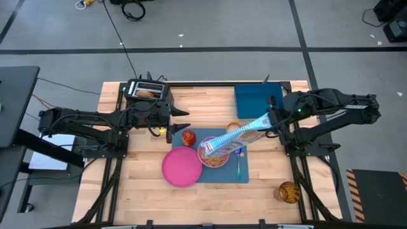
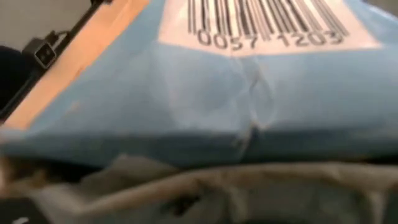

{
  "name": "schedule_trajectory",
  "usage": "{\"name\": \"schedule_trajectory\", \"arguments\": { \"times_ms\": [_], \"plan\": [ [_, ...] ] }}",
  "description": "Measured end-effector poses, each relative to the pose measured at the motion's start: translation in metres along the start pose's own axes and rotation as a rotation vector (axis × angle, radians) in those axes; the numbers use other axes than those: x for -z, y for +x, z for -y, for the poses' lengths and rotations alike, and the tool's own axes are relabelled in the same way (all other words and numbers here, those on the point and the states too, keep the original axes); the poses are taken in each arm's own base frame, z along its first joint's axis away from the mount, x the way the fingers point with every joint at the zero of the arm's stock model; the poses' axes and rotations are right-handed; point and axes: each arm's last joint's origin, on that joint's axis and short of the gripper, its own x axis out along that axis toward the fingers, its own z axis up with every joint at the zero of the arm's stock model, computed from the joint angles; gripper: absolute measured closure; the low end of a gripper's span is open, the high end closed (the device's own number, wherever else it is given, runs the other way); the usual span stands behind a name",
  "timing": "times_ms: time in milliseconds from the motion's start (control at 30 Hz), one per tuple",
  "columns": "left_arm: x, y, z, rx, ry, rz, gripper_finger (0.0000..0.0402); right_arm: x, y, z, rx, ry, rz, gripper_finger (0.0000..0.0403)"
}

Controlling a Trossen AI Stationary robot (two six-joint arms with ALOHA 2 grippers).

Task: Arrange a breakfast setting
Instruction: Pour the cereal into the pink bowl

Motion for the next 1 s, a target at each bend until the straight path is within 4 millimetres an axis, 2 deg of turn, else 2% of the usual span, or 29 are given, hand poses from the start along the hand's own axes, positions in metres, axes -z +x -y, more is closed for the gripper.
{"name": "schedule_trajectory", "arguments": {
  "times_ms": [467, 567, 1000],
  "plan": [
    [0.000, 0.000, 0.000, 0.000, -0.003, 0.001, 0.0170, 0.001, -0.001, 0.000, 0.018, 0.022, -0.010, 0.0261],
    [0.000, 0.000, 0.000, 0.001, -0.003, 0.002, 0.0170, -0.005, 0.003, 0.000, -0.005, -0.004, 0.032, 0.0261],
    [-0.002, 0.000, 0.003, 0.054, -0.006, 0.021, 0.0170, -0.012, 0.021, -0.001, 0.008, -0.031, 0.001, 0.0261]
  ]
}}
